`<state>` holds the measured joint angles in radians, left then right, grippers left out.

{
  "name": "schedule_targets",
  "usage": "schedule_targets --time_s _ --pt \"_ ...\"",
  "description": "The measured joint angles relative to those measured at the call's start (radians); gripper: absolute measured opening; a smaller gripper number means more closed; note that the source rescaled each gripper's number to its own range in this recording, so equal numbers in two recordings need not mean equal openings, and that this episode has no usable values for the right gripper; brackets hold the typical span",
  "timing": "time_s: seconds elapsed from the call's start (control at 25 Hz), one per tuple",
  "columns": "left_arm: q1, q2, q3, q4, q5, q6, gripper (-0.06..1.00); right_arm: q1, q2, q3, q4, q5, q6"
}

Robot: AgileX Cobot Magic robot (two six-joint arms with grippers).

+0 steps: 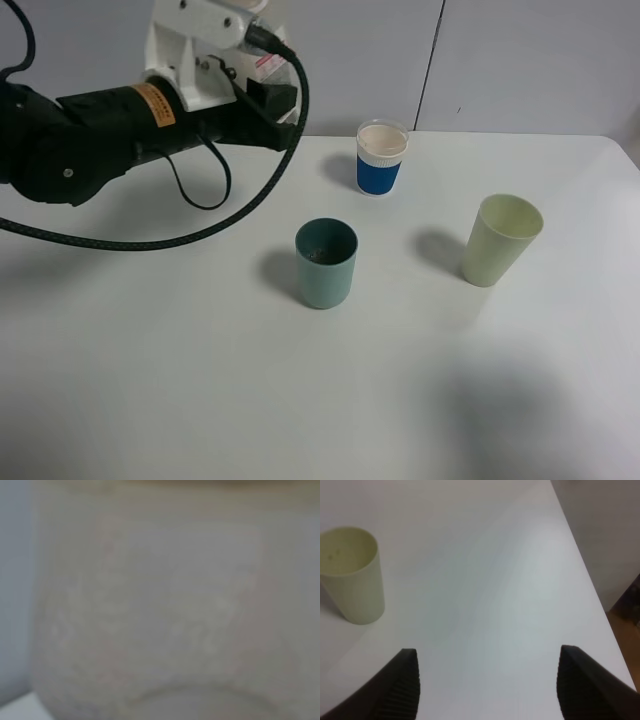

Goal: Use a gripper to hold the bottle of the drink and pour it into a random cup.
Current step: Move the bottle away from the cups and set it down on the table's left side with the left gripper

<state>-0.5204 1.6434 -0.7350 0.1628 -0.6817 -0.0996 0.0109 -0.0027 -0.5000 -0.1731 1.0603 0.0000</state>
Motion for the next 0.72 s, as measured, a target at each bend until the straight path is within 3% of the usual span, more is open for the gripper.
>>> schedule_targets --time_s 0.44,0.72 --pt "0.186 0.000 0.254 0.023 -0.150 -0.012 0.00 0.000 0.000 0.000 0.000 0.000 0.000" --pt "0.275 0.082 0.341 0.139 -0.286 -0.008 0.00 0.000 0.000 0.000 0.000 0.000 0.000"
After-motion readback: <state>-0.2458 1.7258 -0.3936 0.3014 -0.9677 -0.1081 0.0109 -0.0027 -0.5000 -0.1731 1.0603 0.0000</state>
